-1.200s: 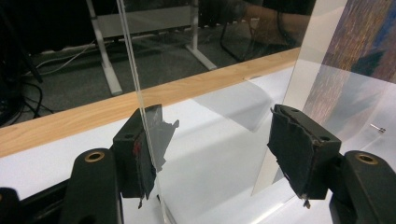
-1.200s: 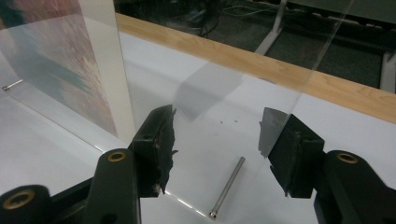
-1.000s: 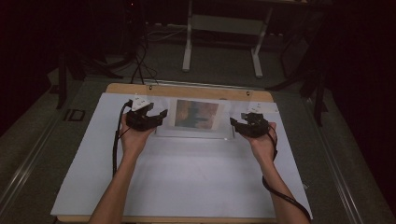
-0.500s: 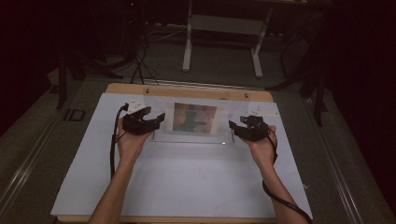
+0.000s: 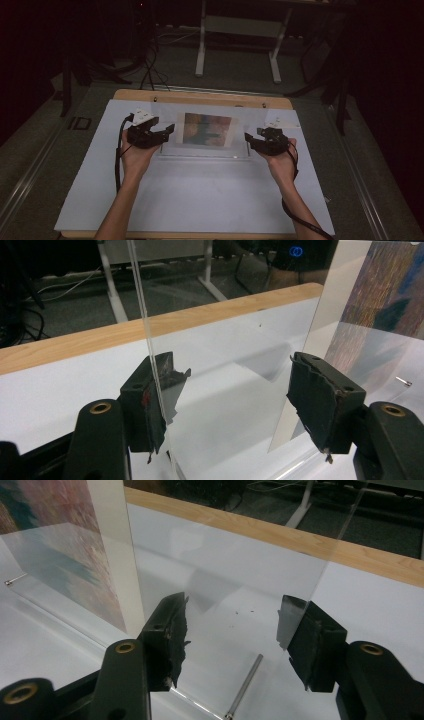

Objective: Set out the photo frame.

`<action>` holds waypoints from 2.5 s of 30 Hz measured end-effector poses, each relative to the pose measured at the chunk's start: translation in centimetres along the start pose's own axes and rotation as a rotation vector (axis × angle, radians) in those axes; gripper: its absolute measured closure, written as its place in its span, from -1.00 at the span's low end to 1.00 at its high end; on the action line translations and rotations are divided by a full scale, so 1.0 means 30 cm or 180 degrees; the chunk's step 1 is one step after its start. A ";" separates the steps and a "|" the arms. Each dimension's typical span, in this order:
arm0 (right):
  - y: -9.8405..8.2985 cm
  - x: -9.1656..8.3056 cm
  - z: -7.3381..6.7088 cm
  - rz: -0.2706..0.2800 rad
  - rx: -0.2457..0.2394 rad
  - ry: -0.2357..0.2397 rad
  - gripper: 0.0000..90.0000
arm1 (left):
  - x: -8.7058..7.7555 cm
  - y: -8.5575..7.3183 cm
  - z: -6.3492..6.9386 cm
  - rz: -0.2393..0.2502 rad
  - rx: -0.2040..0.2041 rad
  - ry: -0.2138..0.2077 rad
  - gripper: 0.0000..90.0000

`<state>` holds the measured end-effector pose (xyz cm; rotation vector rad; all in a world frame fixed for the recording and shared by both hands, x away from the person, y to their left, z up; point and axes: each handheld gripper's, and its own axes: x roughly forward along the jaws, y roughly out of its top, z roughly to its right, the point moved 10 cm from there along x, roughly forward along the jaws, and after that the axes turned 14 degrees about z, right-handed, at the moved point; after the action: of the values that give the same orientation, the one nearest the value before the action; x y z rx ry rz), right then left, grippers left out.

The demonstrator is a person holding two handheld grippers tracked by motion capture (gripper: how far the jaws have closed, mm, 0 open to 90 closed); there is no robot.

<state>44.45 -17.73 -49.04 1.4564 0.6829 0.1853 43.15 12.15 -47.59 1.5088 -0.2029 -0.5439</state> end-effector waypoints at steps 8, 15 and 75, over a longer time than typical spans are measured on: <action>0.004 -0.028 -0.016 0.0001 -0.0016 0.0023 -0.01 | -0.031 0.004 0.015 -0.0014 -0.0055 0.0030 -0.24; -0.004 -0.045 -0.029 -0.0027 -0.0040 0.0020 -0.01 | -0.044 -0.013 0.024 -0.0044 -0.0126 0.0028 -0.25; -0.090 -0.106 -0.067 0.0034 -0.0056 0.0104 0.06 | -0.086 -0.083 0.052 -0.0156 -0.0280 -0.0082 -0.30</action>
<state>40.09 -18.03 -50.54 1.4431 0.6986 0.2231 39.69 12.02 -49.40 1.4250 -0.1602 -0.6043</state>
